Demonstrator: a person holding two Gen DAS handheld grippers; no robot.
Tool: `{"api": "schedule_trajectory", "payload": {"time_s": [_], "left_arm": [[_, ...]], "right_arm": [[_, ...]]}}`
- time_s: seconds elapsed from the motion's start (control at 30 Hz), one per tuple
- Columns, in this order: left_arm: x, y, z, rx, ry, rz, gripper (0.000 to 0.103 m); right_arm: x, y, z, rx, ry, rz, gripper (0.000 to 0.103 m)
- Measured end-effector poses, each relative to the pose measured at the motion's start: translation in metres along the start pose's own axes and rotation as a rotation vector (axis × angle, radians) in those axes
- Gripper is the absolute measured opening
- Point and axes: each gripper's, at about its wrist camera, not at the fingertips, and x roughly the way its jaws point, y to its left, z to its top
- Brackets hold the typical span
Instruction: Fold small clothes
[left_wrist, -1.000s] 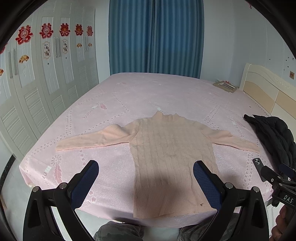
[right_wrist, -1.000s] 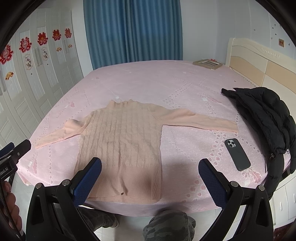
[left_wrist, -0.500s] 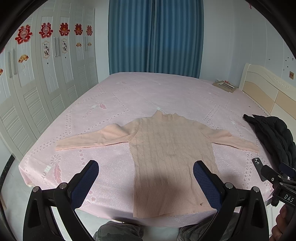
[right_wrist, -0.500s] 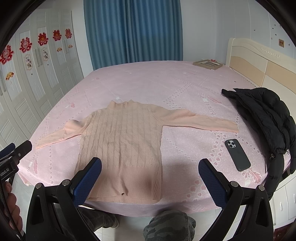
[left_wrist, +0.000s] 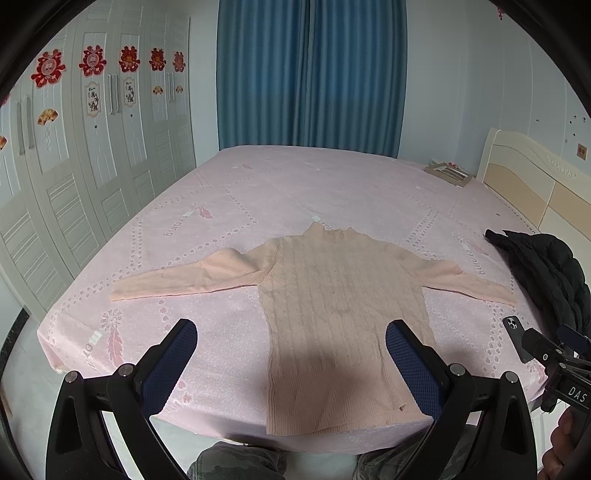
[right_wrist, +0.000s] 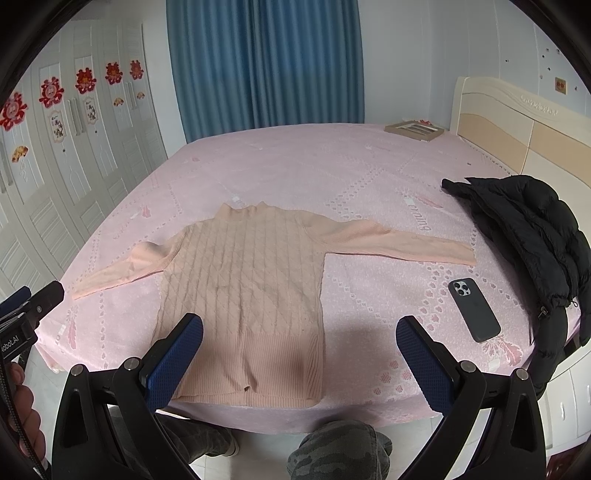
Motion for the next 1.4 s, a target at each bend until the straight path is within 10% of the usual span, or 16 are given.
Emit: {"api": "schedule_trajectory", "payload": {"time_s": [0.73, 1.4], "left_arm": [[0.022, 0.012, 0.001, 0.010, -0.014, -0.016, 0.103], [0.211, 0.156, -0.064, -0.257, 0.219, 0.046, 0.095]], "right_arm": [[0.008, 0.010, 0.001, -0.012, -0.017, -0.007, 0.102], [0.161, 0.077, -0.011, -0.028, 0.123, 0.087, 0.098]]}}
